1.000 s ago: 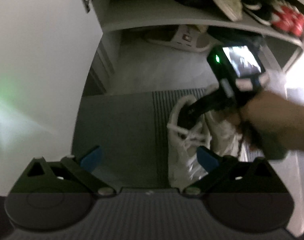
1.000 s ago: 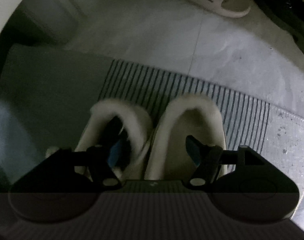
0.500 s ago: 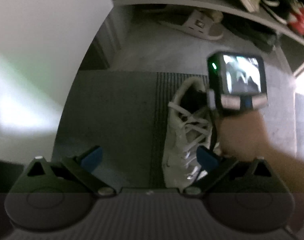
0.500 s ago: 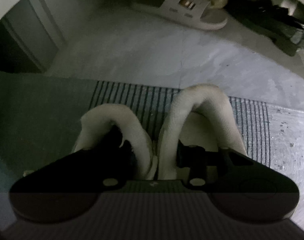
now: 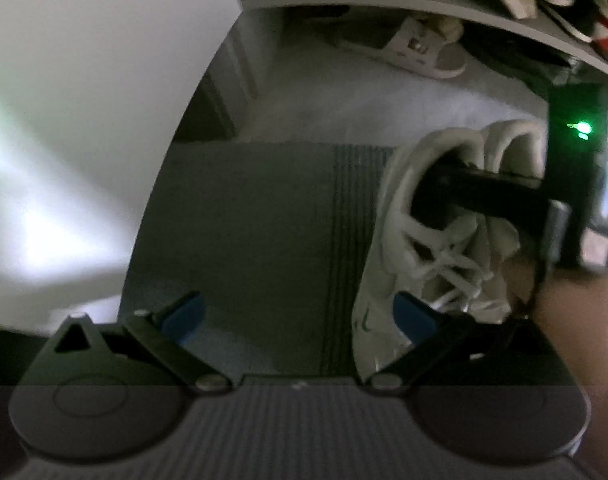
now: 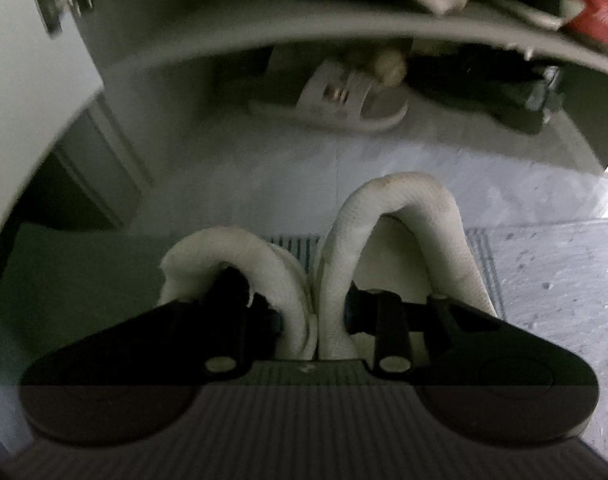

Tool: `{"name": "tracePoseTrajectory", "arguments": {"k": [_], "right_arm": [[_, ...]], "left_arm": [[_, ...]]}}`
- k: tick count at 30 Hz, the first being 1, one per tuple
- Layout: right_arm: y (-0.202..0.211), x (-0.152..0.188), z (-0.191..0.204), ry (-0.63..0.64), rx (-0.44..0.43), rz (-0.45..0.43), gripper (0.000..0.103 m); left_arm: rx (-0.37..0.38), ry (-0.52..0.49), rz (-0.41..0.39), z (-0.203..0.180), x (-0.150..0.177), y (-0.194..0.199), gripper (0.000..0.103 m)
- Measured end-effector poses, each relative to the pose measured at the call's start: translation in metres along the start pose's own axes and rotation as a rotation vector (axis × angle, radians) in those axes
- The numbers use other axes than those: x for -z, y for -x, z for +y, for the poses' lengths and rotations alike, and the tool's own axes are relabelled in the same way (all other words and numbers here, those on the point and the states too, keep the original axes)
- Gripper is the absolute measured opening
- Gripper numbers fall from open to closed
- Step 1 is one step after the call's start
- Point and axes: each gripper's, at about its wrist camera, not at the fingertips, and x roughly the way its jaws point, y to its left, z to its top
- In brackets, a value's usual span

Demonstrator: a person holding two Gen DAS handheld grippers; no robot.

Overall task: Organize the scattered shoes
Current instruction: 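Carry the sneakers into the cabinet below the clogs' shelf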

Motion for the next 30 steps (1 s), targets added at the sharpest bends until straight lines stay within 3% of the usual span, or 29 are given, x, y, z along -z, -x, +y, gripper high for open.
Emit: {"name": "tracePoseTrajectory", "arguments": {"k": [6,13,18,20,25,27,30], "right_arm": [[0.021,-0.034,0.003,0.000,-0.034,-0.150,0.029],[0.033,-0.087,0.017,-0.006,-0.068,-0.278,0.029],[0.028,-0.125,0.035,0.034,-0.116,-0.314,0.028],[0.015,-0.143,0.047,0.062,-0.148,-0.301,0.028],[-0.004,-0.164,0.057,0.085,-0.180,-0.302,0.028],[-0.007,-0.166,0.059,0.079,-0.182,-0.305,0.028],[-0.015,-0.177,0.063,0.144,-0.173,-0.323,0.028]], "left_arm": [[-0.040,-0.068,-0.123,-0.005,-0.001,0.003,0.100],[-0.048,-0.026,-0.290,0.011,0.008,0.008,0.103],[0.012,0.119,-0.452,0.024,0.019,-0.015,0.103],[-0.070,0.146,-0.475,0.021,0.021,-0.023,0.103],[-0.128,0.204,-0.597,0.008,0.017,-0.030,0.103],[-0.180,0.303,-0.631,0.008,0.030,-0.028,0.103],[-0.207,0.379,-0.620,0.008,0.065,-0.025,0.103]]}}
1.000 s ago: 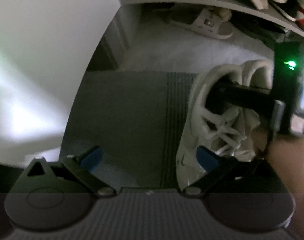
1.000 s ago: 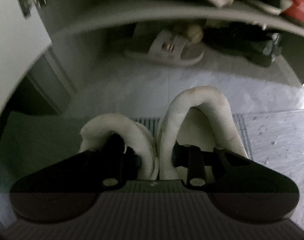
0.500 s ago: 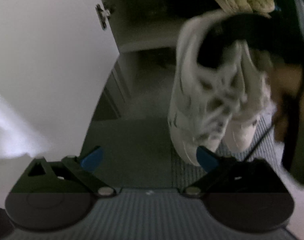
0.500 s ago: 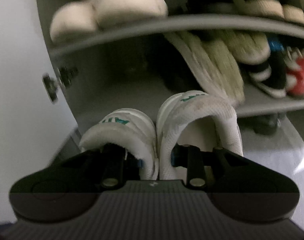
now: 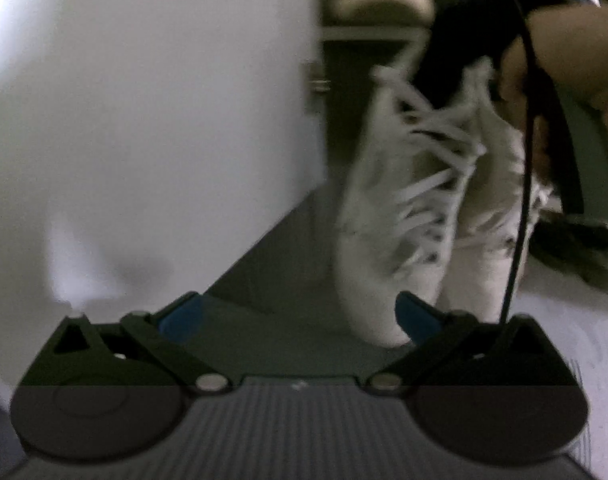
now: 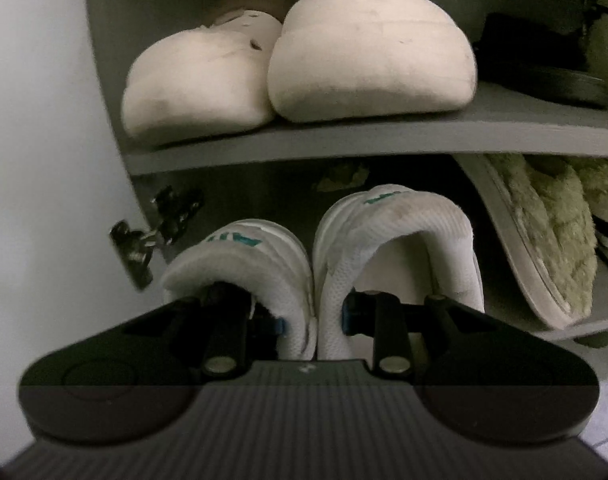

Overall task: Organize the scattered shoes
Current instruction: 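Carry the sneakers into the cabinet below the clogs' shelf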

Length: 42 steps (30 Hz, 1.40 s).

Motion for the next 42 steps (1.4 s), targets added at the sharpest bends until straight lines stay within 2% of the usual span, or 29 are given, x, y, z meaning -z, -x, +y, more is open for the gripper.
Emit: {"name": "tracePoseTrajectory", "arguments": {"k": [2,5,6,10,12,15,16,17,18,21,24,26,28,30,33,35,37,39,42], "right_arm": [[-0.001,-0.002,-0.002,0.040,-0.003,-0.003,0.028],[-0.003,-0.005,-0.006,0.047,0.003,0.014,0.028],[-0.004,-0.006,-0.008,0.039,0.007,0.018,0.028],[-0.005,-0.009,-0.017,0.031,0.014,0.032,0.028],[-0.006,-0.011,-0.021,0.028,0.018,0.044,0.028],[-0.005,-0.011,-0.024,0.027,0.013,0.051,0.028],[-0.004,-0.011,-0.025,0.031,0.004,0.054,0.028],[-0.004,-0.010,-0.025,0.033,-0.004,0.057,0.028],[-0.004,-0.009,-0.026,0.028,-0.008,0.061,0.028],[-0.003,-0.009,-0.027,0.014,-0.016,0.070,0.028],[-0.001,-0.010,-0.028,-0.001,-0.021,0.071,0.028],[0.000,-0.012,-0.026,-0.001,-0.027,0.064,0.028],[0.000,-0.015,-0.022,0.005,-0.029,0.058,0.028],[-0.004,-0.016,-0.020,0.002,-0.031,0.061,0.028],[-0.008,-0.015,-0.015,0.021,-0.040,0.057,0.028],[-0.009,-0.012,-0.011,0.058,-0.051,0.043,0.028],[-0.014,-0.007,-0.007,0.075,-0.055,0.026,0.028],[-0.020,-0.003,0.000,0.080,-0.045,0.015,0.029],[-0.033,0.005,0.014,0.111,-0.032,0.015,0.029]], "left_arm": [[0.003,0.010,0.021,0.007,0.006,0.015,0.103],[0.041,-0.040,0.048,0.007,-0.002,0.025,0.103],[0.040,-0.058,0.054,0.009,-0.011,0.031,0.103],[0.049,0.005,0.124,0.039,-0.046,0.050,0.103],[0.074,0.039,0.109,0.053,-0.075,0.062,0.103],[0.127,0.088,0.033,0.070,-0.117,0.086,0.103],[0.132,0.079,0.017,0.072,-0.119,0.087,0.103],[0.134,0.027,-0.046,0.071,-0.126,0.093,0.103],[0.094,-0.050,-0.098,0.065,-0.125,0.092,0.103],[0.023,-0.154,-0.131,0.048,-0.094,0.073,0.103],[0.102,-0.242,-0.004,0.022,-0.070,0.050,0.100],[0.125,-0.283,-0.006,0.008,-0.056,0.050,0.103],[0.184,-0.323,-0.017,-0.009,-0.042,0.048,0.103],[0.198,-0.326,-0.015,-0.024,-0.032,0.038,0.103],[0.242,-0.285,-0.015,-0.041,-0.017,0.011,0.103],[0.229,-0.249,-0.022,-0.049,-0.007,-0.001,0.103],[0.193,-0.185,-0.013,-0.055,0.006,-0.020,0.103],[0.143,-0.128,0.010,-0.045,0.013,-0.010,0.103],[0.065,0.044,0.108,-0.011,0.014,0.001,0.103]]}}
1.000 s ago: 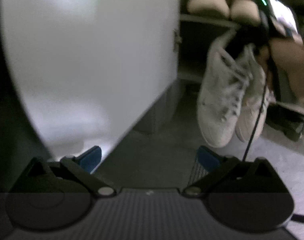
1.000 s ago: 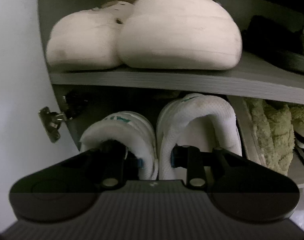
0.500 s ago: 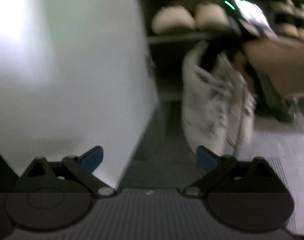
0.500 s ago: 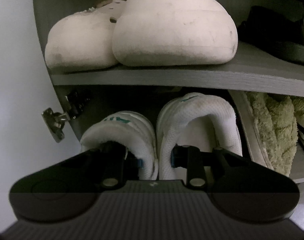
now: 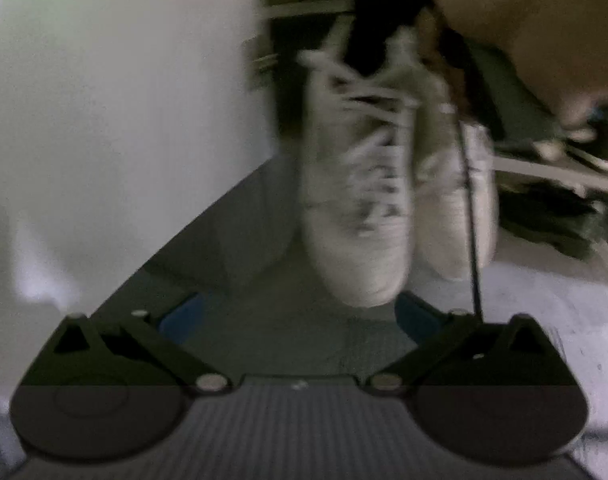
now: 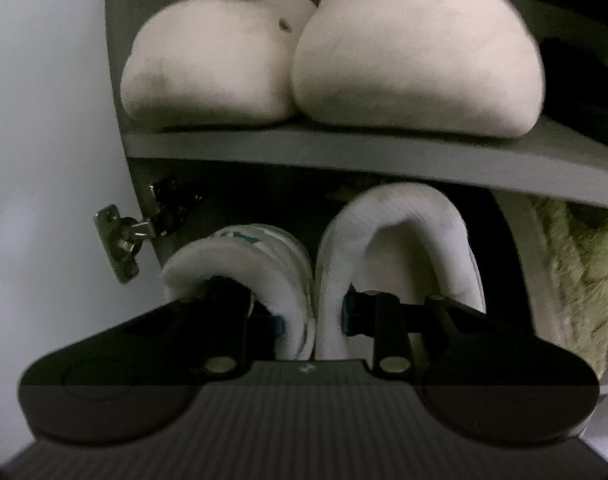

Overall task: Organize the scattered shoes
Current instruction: 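Carry the sneakers into the cabinet below the clogs' shelf, then push the sneakers onto the shelf and open the right gripper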

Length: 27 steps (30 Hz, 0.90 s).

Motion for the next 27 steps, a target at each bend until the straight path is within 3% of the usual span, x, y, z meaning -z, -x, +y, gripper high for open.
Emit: {"name": "tracePoseTrajectory", "arguments": {"k": [3,4,9,12,15,18,20,24,27], "right_arm": [[-0.008,0.006,0.005,0.037,-0.003,-0.009,0.030],[-0.011,0.008,0.007,0.049,-0.004,-0.013,0.031],[-0.021,0.004,0.003,0.049,-0.012,-0.031,0.031],[-0.022,0.001,0.001,0.067,-0.021,-0.023,0.030],[-0.021,-0.002,-0.005,0.090,-0.029,-0.012,0.030],[-0.025,-0.003,-0.005,0.121,-0.018,-0.022,0.031],[-0.029,-0.007,-0.007,0.112,-0.002,-0.022,0.031],[-0.032,-0.007,-0.008,0.147,0.011,-0.033,0.031],[-0.032,-0.007,-0.008,0.155,0.008,-0.034,0.031]], "left_arm": [[-0.054,0.142,0.179,0.030,0.011,0.002,0.103],[-0.053,0.167,0.202,0.034,0.011,0.007,0.103],[0.034,0.095,0.226,0.025,0.000,0.040,0.103],[0.032,0.085,0.279,0.026,0.004,0.052,0.103],[0.039,0.027,0.274,0.027,0.011,0.064,0.103],[0.058,-0.050,0.216,0.019,0.017,0.063,0.103],[0.033,-0.038,0.207,0.019,0.011,0.061,0.103],[0.034,0.081,0.220,0.045,-0.015,0.092,0.103],[0.074,0.052,0.166,0.048,-0.033,0.117,0.103]]}}
